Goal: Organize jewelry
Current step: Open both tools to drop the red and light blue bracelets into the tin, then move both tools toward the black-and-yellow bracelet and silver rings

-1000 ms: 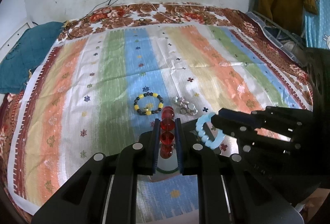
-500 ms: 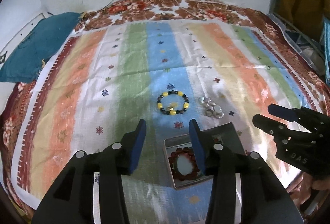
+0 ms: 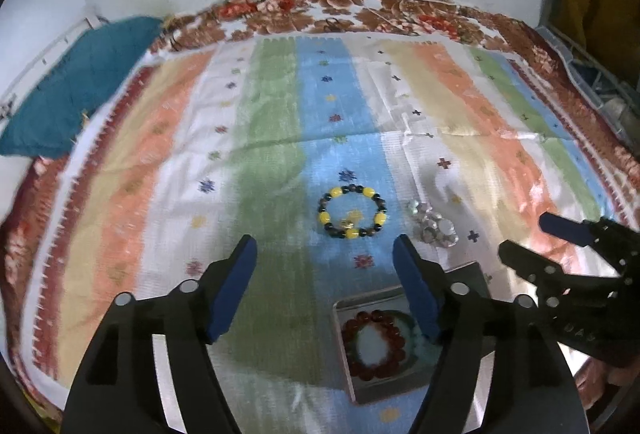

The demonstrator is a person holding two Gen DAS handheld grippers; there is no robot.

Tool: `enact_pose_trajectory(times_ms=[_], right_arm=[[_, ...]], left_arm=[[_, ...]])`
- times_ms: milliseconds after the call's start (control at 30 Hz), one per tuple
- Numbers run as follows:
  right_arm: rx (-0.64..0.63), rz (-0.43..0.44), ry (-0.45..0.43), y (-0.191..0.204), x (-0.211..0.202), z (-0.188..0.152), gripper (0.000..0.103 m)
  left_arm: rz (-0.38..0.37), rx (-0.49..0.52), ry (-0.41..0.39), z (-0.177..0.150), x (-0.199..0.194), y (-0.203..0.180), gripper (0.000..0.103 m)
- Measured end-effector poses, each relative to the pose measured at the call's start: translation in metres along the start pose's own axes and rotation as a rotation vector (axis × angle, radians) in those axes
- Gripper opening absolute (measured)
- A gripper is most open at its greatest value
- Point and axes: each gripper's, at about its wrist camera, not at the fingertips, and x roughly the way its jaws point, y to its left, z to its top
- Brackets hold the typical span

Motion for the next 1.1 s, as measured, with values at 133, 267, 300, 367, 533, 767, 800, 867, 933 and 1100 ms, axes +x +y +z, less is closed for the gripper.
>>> enact_pose_trajectory(times_ms=[133, 267, 300, 367, 533, 767, 800, 867, 933, 1100], right_arm=[[0.009, -0.005, 0.021, -0.002, 0.013, 0.005, 0.066], [0.021, 0.0, 0.043, -0.005, 0.025, 0.009, 0.067], [0.023, 0.002, 0.044, -0.005, 0.026, 0.009, 0.067], [0.017, 0.007, 0.045, -0.004, 0.03, 0.012, 0.067], [0.013, -0.01, 0.052, -0.004, 0.042, 0.018, 0.067], [0.001, -0.017, 0.067, -0.001, 0.058, 0.022, 0.067], [0.004, -0.021, 0.071, -0.002, 0.061, 0.023, 0.067], [0.004, -0.021, 0.08, -0.002, 0.068, 0.024, 0.067], [0.004, -0.021, 0.086, -0.002, 0.072, 0.025, 0.067], [0.001, -0.022, 0.095, -0.003, 0.081, 0.028, 0.067]], left_arm=[[-0.003, -0.048, 0.008, 0.002, 0.014, 0.007, 0.077], [-0.006, -0.074, 0.046, 0.004, 0.03, 0.012, 0.077], [-0.014, -0.079, 0.057, 0.004, 0.033, 0.012, 0.077], [-0.028, -0.079, 0.067, 0.005, 0.036, 0.011, 0.077], [-0.036, -0.086, 0.109, 0.006, 0.059, 0.017, 0.077], [-0.049, -0.083, 0.129, 0.008, 0.079, 0.021, 0.077], [-0.047, -0.083, 0.13, 0.009, 0.081, 0.021, 0.077], [-0.054, -0.083, 0.139, 0.011, 0.086, 0.021, 0.077], [-0.065, -0.08, 0.147, 0.012, 0.09, 0.02, 0.077], [-0.062, -0.075, 0.158, 0.013, 0.101, 0.023, 0.077]])
